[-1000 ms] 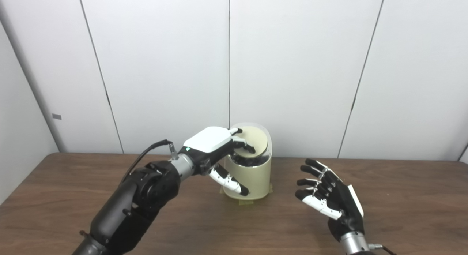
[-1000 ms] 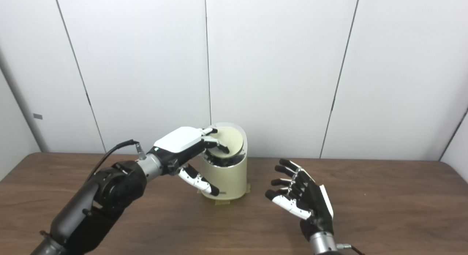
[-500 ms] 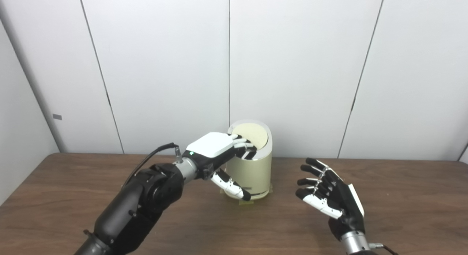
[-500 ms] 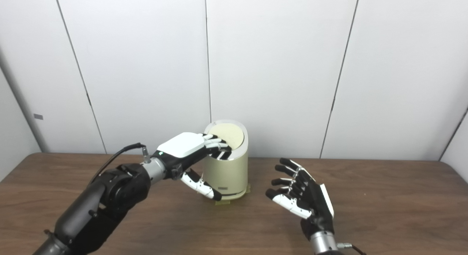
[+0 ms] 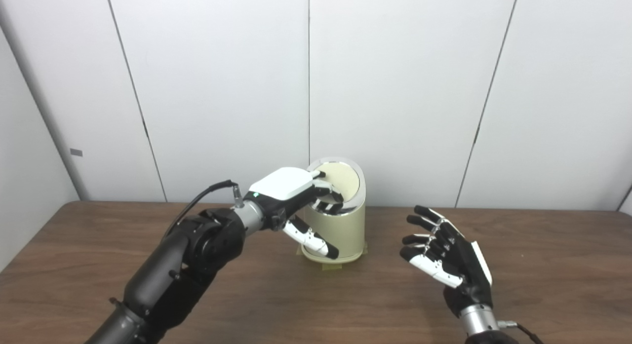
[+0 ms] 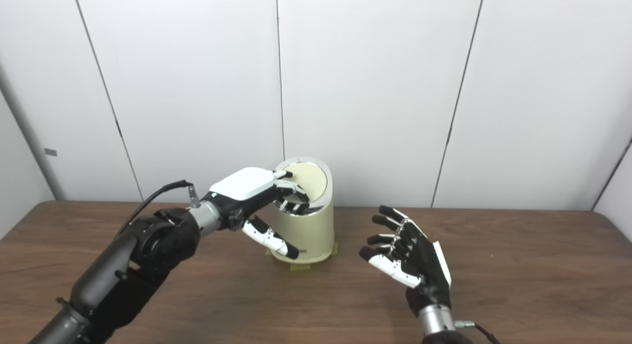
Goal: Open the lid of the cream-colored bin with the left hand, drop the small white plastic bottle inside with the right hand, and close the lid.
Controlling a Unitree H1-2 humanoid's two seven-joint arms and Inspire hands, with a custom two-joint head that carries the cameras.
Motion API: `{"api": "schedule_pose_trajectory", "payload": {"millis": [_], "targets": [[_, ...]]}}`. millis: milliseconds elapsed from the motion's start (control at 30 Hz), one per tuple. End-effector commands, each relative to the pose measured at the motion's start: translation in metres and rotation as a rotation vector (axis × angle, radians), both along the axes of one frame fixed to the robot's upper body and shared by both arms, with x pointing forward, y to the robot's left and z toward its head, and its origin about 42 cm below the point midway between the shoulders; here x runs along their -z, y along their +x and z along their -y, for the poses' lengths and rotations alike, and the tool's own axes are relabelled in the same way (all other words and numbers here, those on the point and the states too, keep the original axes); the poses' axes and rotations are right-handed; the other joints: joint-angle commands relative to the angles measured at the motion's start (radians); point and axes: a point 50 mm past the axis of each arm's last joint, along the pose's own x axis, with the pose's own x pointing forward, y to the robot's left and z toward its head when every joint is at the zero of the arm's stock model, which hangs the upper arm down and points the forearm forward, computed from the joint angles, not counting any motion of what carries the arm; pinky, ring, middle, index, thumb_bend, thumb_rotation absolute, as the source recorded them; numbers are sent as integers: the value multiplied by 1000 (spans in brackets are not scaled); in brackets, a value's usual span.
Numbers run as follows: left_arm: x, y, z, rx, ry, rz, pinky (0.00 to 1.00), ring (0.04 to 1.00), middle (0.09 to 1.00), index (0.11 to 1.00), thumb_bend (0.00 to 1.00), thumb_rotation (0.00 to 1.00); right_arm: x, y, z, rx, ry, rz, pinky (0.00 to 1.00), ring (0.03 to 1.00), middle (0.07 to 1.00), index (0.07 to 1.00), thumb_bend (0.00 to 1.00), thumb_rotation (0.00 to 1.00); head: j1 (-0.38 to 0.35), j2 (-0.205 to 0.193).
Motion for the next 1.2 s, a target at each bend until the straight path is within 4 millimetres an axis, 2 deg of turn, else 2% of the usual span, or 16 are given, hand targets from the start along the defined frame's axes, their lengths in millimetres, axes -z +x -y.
{"api": "schedule_pose_trajectory", "payload": {"millis": [0,133,267,533,633,833,1000,1100,1167], "targets": [[0,-2,-7,-2,-32,-8,1000,1000,836,823,973,481,-22,8,-3,2,-2,85,422,557,725,753,694,239,0,0],[-11,-8,-11,-10,-213,92,1000,972,835,824,899,416,-23,9,-3,3,-1,88,419,549,726,755,682,227,-1,0],[-17,-12,-17,-22,-345,187,949,969,843,840,818,409,-22,9,-2,4,-3,82,423,571,724,751,687,228,4,-1],[-15,-16,-30,-83,-465,285,885,992,925,922,771,421,-21,8,-1,3,9,74,429,567,730,748,696,204,6,0],[-12,-19,-34,-100,-515,301,895,990,947,941,763,406,-21,7,-1,3,12,71,424,558,725,749,697,194,5,1],[-2,-27,-43,-108,-627,347,862,952,947,932,738,348,-21,7,0,1,3,77,427,558,716,744,699,194,5,1],[19,-42,-56,-193,-890,243,833,904,901,879,771,290,-22,7,1,4,5,79,412,544,705,743,715,204,7,0],[37,-57,-64,-260,-1063,125,768,855,858,852,779,283,-20,9,4,4,-1,87,417,549,710,746,715,207,6,-1],[47,-67,-69,-307,-1111,98,670,778,814,839,760,287,-20,10,6,13,-9,93,428,559,711,741,725,217,8,0]]}}
